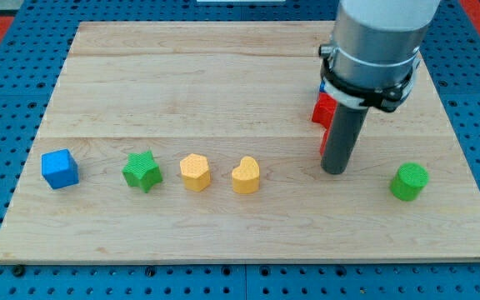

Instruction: Move the blue cube towards the center

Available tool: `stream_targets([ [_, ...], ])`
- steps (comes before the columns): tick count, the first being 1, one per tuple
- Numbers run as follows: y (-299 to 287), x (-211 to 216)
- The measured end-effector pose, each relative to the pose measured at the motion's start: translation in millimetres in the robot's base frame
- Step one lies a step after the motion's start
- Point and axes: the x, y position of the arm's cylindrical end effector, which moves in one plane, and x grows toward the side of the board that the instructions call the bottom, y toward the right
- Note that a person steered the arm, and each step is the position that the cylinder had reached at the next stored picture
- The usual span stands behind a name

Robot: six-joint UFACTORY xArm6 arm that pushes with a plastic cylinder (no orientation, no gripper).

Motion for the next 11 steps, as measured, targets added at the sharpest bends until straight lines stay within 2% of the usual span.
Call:
stream_targets([
  [1,6,2],
  [3,-58,126],
  [4,-208,124],
  [5,-304,98],
  [6,-339,60],
  [8,-382,37],
  [10,-312,-20],
  [11,-325,-55],
])
